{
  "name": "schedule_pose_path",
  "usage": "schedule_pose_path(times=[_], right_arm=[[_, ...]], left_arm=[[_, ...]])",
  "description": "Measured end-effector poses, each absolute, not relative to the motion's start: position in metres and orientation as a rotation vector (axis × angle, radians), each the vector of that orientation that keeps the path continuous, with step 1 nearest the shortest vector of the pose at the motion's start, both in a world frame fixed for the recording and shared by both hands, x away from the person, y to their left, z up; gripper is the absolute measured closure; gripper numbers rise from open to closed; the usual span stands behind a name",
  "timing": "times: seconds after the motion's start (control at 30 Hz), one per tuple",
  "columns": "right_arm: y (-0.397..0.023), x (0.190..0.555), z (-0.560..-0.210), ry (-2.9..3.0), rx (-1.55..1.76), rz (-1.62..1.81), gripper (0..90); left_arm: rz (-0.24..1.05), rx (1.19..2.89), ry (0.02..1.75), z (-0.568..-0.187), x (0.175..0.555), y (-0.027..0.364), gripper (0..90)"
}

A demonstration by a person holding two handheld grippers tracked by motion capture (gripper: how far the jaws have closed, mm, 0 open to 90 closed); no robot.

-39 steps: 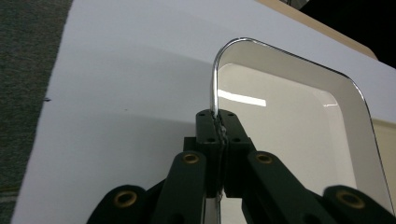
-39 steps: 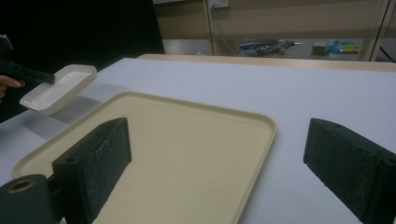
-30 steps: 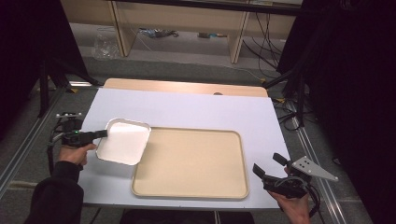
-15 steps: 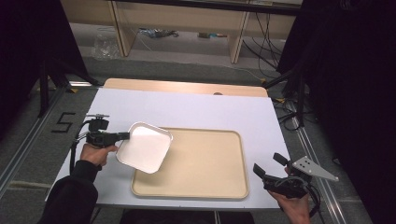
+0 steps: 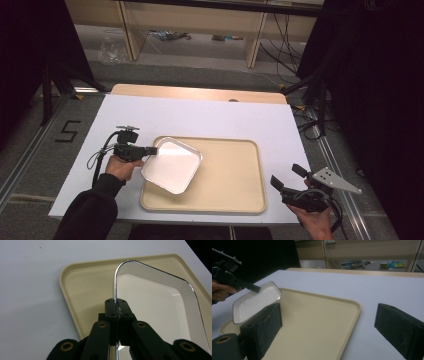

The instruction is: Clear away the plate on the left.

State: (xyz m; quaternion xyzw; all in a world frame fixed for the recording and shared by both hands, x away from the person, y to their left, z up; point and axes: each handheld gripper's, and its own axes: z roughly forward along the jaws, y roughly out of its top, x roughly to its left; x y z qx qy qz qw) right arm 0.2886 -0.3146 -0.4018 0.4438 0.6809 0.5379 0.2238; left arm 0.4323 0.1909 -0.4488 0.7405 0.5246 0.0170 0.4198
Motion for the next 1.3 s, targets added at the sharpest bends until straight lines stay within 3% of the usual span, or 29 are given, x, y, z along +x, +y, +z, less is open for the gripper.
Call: schedule_pose_path(times=[0.87, 1.3], right_arm=[[-0.315, 0.288, -0.401, 1.885, 1.234, 1.476, 8.2], [-0.316, 0.289, -0.402, 1.88, 1.222, 1.503, 8.2]], left_arm=[[-0.018, 1.967, 1.263, -0.472, 0.435, 0.116, 88.0], [-0.052, 2.012, 1.259, -0.478, 0.427, 0.107, 87.5]])
